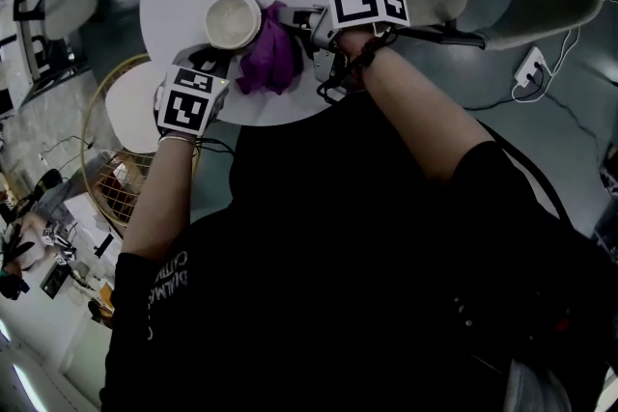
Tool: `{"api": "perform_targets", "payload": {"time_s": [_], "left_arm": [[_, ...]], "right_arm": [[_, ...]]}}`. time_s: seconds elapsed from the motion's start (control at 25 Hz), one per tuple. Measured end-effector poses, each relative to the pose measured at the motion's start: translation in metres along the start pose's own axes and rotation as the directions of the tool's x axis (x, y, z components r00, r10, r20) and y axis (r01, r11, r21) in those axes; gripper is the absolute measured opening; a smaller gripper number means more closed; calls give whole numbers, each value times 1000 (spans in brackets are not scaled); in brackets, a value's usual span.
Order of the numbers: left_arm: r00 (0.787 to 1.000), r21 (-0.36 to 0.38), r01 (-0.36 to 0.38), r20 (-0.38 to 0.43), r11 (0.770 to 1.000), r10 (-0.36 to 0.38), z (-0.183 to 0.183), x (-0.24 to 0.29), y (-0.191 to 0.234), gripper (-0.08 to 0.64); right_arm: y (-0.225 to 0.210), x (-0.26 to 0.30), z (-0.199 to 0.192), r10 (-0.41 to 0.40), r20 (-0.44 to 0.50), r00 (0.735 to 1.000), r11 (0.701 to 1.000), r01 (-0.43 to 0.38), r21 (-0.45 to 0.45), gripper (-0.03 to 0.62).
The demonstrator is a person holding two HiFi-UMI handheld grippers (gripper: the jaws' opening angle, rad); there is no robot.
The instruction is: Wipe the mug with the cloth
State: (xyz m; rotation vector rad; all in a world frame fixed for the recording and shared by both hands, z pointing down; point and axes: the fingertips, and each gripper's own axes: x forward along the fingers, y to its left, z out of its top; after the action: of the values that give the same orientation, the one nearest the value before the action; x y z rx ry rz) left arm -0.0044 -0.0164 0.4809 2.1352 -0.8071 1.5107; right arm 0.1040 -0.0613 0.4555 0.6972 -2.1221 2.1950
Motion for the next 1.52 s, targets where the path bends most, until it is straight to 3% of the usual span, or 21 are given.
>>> {"api": "perform_targets", "payload": {"time_s": [0.2, 0.8, 1.24, 1.52], "left_arm": [[1000, 5, 14, -1, 1000, -14, 2, -1, 4, 66], [997, 128, 74, -6, 989, -74, 3, 2, 2, 71], [987, 236, 158, -45, 959, -151, 1, -1, -1, 81], [983, 316, 181, -77, 931, -165, 1, -4, -6, 90]], "right_arm": [[1, 7, 11, -29, -11, 1000, 1000, 29, -11, 26], [6, 24, 51, -121, 40, 992, 992, 122, -16, 26], [14, 43, 55, -260, 21, 965, 964, 261, -59, 25], [23, 54, 57, -342, -27, 939, 933, 335, -132, 25]]}}
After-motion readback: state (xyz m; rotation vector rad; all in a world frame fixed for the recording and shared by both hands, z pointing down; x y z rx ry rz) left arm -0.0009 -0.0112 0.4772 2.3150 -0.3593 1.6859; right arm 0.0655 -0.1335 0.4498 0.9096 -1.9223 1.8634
